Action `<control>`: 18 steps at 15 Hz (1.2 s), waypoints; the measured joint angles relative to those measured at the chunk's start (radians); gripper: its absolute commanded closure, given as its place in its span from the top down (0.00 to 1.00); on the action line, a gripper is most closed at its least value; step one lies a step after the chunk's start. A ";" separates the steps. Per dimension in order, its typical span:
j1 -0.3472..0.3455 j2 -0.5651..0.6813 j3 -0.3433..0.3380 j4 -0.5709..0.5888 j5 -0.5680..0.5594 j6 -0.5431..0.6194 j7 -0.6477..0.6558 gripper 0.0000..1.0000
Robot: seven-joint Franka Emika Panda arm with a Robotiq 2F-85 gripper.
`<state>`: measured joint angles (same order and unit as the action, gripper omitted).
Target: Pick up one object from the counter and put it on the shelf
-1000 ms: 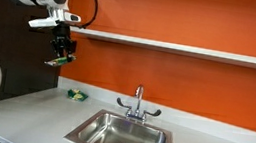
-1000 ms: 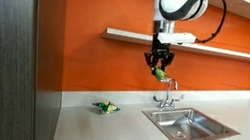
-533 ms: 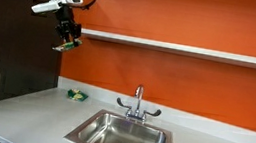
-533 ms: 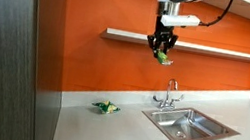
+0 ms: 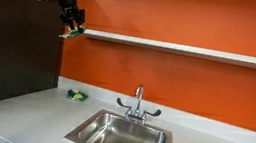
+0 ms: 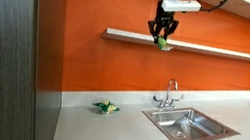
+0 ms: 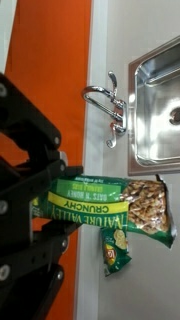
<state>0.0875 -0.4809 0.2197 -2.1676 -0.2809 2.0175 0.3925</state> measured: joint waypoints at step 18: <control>-0.046 0.250 -0.022 0.433 -0.119 -0.121 -0.080 0.18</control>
<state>0.0415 -0.2307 0.1973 -1.7347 -0.3997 1.8965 0.3129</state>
